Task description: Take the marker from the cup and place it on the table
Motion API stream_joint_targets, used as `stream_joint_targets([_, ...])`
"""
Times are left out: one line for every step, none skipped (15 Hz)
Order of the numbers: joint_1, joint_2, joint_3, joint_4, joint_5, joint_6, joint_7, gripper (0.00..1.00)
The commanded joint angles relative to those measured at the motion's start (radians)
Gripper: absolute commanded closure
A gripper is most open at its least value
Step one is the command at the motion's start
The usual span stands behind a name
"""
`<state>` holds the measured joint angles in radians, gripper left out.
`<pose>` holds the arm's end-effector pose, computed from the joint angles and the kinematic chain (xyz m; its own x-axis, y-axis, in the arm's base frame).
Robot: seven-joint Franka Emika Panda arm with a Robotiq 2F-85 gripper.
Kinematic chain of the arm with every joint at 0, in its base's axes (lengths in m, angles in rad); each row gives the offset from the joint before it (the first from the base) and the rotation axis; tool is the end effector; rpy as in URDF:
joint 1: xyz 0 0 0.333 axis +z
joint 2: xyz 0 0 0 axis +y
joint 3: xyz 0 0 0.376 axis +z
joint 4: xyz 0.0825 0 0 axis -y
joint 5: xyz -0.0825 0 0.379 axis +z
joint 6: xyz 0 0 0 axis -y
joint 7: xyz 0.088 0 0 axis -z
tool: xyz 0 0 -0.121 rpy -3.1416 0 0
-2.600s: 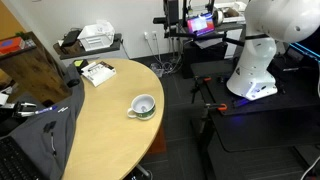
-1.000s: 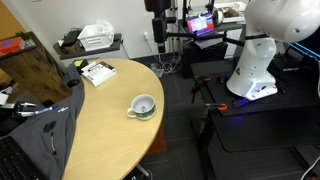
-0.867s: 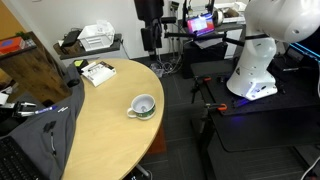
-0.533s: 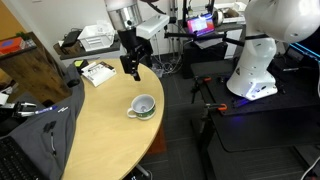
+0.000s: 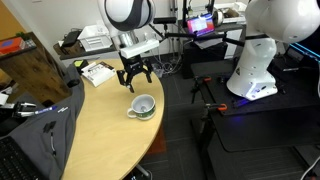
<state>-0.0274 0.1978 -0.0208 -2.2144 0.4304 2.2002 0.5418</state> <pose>0.5329 -0.0063 0.3238 0.6097 -0.7105 -0.3515 -0.7803 -0.6159 -0.1086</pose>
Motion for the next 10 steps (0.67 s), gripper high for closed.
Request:
stream_joint_targets([0.002, 0.031, -0.011, -0.024, 0.125, 0.107, 0.044, 0.00])
stream_joint_targets([0.000, 0.041, -0.008, -0.036, 0.161, 0.149, 0.017, 0.00])
stream_joint_targets([-0.002, 0.057, -0.006, -0.038, 0.191, 0.178, 0.004, 0.00])
stream_joint_targets([-0.005, 0.068, -0.004, -0.045, 0.221, 0.204, -0.005, 0.00])
stream_joint_targets([-0.005, 0.082, -0.003, -0.050, 0.240, 0.226, -0.009, 0.00])
stream_joint_targets([-0.007, 0.090, -0.002, -0.057, 0.259, 0.241, -0.020, 0.00])
stream_joint_targets([-0.008, 0.103, -0.001, -0.062, 0.270, 0.253, -0.026, 0.00])
stream_joint_targets([-0.008, 0.113, -0.001, -0.066, 0.277, 0.261, -0.025, 0.00])
stream_joint_targets([-0.009, 0.125, 0.000, -0.067, 0.287, 0.263, -0.025, 0.03])
stream_joint_targets([-0.010, 0.136, 0.002, -0.066, 0.296, 0.266, -0.033, 0.13])
